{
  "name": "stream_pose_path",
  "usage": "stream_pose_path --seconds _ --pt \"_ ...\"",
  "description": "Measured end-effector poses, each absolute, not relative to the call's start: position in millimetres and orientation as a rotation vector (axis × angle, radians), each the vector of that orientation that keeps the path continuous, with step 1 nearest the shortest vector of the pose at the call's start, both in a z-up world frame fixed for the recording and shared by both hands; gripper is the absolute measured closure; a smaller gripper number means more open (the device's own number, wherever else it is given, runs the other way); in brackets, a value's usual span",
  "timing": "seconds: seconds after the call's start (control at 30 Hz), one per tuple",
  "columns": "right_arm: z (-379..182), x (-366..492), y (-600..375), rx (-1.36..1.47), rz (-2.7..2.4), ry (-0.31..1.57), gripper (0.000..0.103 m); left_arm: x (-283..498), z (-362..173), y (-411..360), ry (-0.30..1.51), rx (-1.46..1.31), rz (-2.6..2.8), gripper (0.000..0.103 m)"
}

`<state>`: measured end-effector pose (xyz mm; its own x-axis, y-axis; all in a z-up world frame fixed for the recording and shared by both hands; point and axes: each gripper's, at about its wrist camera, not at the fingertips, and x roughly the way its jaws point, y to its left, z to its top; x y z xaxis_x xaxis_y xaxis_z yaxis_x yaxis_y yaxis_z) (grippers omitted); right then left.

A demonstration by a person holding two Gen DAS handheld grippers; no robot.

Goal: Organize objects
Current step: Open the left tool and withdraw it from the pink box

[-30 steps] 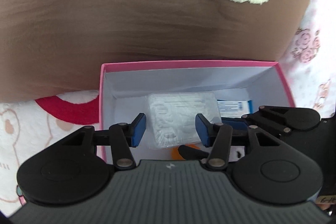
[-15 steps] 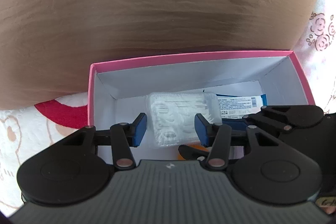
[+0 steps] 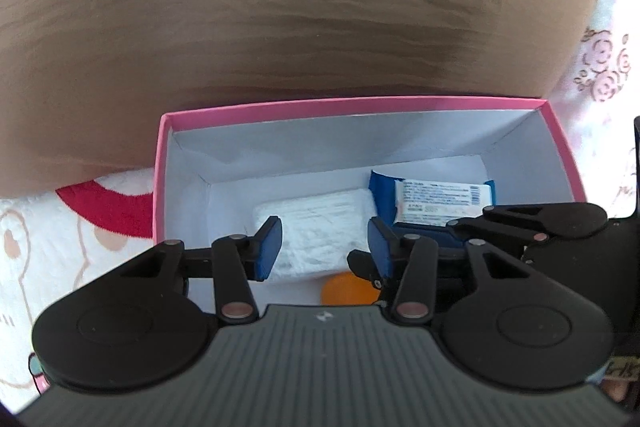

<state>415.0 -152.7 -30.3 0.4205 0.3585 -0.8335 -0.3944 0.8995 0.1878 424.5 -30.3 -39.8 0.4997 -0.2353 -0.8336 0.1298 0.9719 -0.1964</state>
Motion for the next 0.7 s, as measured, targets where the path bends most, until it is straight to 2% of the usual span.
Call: stream_pose_path --seconds 0.27,0.47,0.7 --pt "-8 369 -192 0.145 0.504 0.928 0.064 400 -17 -17 1.024 -0.157 -0.243 0.057" --pt "22 340 -186 0.099 0.504 0.872 0.064 372 2 -8 1.027 -0.162 -0.241 0.055" --pt "46 296 -199 0.026 0.442 0.796 0.064 337 21 5 1.01 -0.196 -0.219 0.042"
